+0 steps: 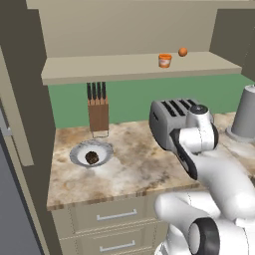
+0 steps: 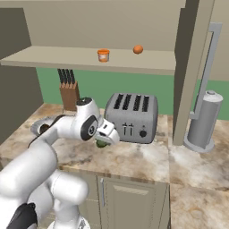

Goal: Pick the avocado and bread from the counter and place them on the plate. Then pick the jam from the cabinet and place it next to the plate. Lastly close the cabinet door.

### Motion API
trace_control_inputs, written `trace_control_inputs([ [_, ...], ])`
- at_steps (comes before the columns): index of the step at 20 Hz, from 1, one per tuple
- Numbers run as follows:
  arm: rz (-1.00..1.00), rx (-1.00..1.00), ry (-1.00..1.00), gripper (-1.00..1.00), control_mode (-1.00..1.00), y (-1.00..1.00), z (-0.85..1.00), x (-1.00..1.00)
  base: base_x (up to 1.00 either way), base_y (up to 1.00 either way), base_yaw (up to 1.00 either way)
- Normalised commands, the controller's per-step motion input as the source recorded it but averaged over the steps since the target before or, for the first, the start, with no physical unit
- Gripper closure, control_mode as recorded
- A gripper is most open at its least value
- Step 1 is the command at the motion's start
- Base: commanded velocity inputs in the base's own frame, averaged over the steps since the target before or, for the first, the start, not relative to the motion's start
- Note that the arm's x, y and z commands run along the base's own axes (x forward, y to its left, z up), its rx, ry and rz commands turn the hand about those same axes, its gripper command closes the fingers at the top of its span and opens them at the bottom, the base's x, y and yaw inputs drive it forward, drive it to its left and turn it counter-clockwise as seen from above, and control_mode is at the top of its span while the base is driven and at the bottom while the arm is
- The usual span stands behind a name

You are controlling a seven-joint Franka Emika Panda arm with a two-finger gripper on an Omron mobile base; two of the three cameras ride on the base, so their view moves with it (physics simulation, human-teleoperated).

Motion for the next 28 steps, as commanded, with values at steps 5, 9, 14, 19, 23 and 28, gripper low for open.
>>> trace_control_inputs([
  [5, 0.07, 0.05, 0.08, 1.00, -1.00, 0.76, 0.08, 0.00, 0.00, 0.00, 0.00],
  [9, 0.21, 0.07, 0.07, 1.00, -1.00, 0.72, 0.01, 0.01, 0.00, 0.00, 0.00],
  [14, 0.25, 0.07, 0.11, 1.00, -1.00, 0.66, 0.02, 0.22, 0.00, 0.00, 0.00],
  [19, 0.28, 0.07, 0.02, 1.00, -1.00, 0.68, 0.00, 0.44, 0.00, 0.00, 0.00],
  [23, 0.29, 0.09, 0.08, 1.00, -1.00, 0.66, 0.00, 0.59, 0.00, 0.00, 0.00],
  [28, 0.29, 0.09, 0.08, 1.00, -1.00, 0.64, 0.00, 0.65, 0.00, 0.00, 0.00],
])
